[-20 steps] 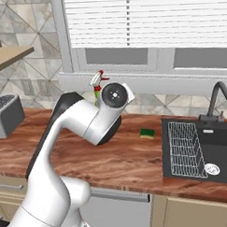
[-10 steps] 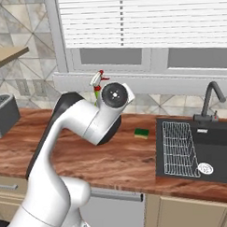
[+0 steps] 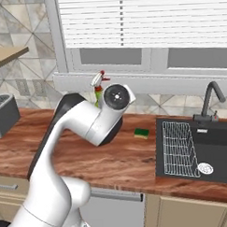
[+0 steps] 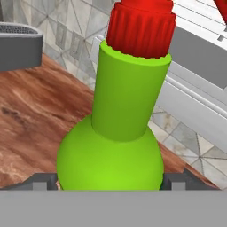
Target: Locate and retrieve the sponge and spray from the cabinet. Place them next to the sink.
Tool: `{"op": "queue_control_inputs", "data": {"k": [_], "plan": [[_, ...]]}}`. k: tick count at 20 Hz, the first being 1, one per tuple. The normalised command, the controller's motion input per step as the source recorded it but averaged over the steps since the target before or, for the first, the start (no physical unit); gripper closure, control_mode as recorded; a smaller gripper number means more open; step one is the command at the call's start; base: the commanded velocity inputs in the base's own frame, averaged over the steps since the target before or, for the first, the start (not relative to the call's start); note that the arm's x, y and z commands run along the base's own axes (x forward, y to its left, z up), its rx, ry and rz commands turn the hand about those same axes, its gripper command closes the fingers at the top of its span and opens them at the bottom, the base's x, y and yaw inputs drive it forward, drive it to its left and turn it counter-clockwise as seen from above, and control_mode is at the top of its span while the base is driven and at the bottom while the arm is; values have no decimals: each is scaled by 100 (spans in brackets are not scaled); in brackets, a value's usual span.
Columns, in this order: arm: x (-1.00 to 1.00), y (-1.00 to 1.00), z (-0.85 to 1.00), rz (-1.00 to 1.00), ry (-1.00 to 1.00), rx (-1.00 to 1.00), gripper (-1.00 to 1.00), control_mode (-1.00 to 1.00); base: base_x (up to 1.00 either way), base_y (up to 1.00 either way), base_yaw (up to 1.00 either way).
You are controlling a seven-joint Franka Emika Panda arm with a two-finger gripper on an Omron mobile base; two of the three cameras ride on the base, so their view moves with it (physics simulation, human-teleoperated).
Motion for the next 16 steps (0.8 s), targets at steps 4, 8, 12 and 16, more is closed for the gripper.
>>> {"op": "queue_control_inputs", "data": {"k": [4, 8, 12, 16], "plan": [[35, 0, -35, 0, 0, 11, 100, -100, 0, 0, 0], [67, 0, -38, 0, 1, 8, 100, -100, 0, 0, 0], [54, 1, -61, 0, -3, 0, 100, -100, 0, 0, 0], [67, 0, -75, -6, 3, -8, 100, -100, 0, 0, 0]]}}
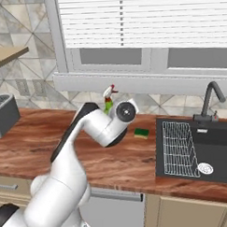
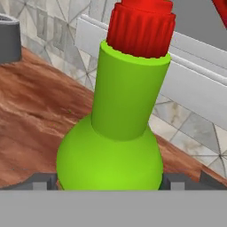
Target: Locate and retrieve the sponge and spray from the cabinet. Place them next to the sink.
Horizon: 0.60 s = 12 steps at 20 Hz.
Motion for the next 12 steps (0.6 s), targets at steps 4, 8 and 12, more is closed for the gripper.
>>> {"op": "queue_control_inputs", "data": {"k": [4, 8, 12], "plan": [[84, -2, -57, -13, 7, -13, 100, -100, 0, 0, 0], [83, -20, -50, -8, 8, -4, 100, -100, 0, 0, 0], [65, -40, -44, -4, 11, 3, 100, -100, 0, 0, 0]]}}
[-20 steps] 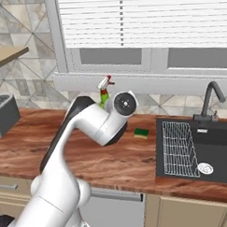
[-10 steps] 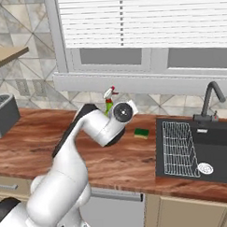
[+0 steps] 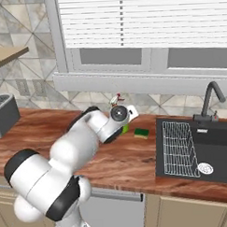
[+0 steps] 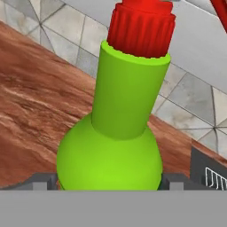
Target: Locate and retrieve the sponge and spray from the cabinet. Place them next to the sink.
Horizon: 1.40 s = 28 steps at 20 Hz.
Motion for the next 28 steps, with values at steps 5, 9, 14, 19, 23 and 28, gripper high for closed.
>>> {"op": "queue_control_inputs", "data": {"k": [5, 9, 14, 19, 23, 28], "plan": [[53, -58, -28, -6, 21, 6, 100, -100, 0, 0, 0], [38, -52, -25, -11, 21, 4, 100, -100, 0, 0, 0], [12, -29, -28, -10, 14, 3, 100, -100, 0, 0, 0], [-26, -18, -35, -4, -7, 16, 100, -100, 0, 0, 0], [-45, -17, -32, 6, -15, 18, 100, -100, 0, 0, 0], [-31, -10, -12, 12, -24, 7, 100, -100, 0, 0, 0]]}}
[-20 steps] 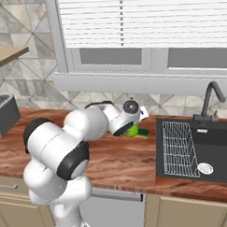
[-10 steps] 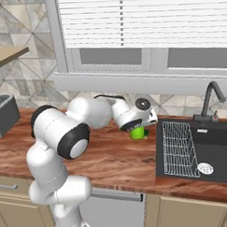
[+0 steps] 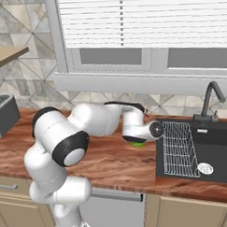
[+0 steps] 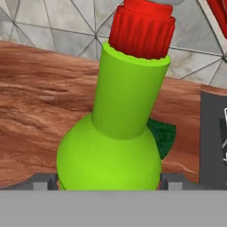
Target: Locate and retrieve the sponge and spray from the cabinet. Place them next to the sink.
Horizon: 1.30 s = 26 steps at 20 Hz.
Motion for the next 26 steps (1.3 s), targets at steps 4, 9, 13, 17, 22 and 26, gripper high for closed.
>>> {"op": "queue_control_inputs", "data": {"k": [4, 9, 13, 17, 22, 26], "plan": [[0, 0, 0, 8, -18, -2, 100, -100, 0, 0, 0], [0, 0, 0, 5, -13, -8, 100, -100, 0, 0, 0], [0, 0, 0, 4, 1, -16, 100, -100, 0, 0, 0], [11, 0, -4, 1, 17, -20, 100, -100, 0, 0, 0], [0, 0, -16, 0, 10, -5, 100, -100, 0, 0, 0], [2, 2, -35, 0, 12, -2, 100, -100, 0, 0, 0]]}}
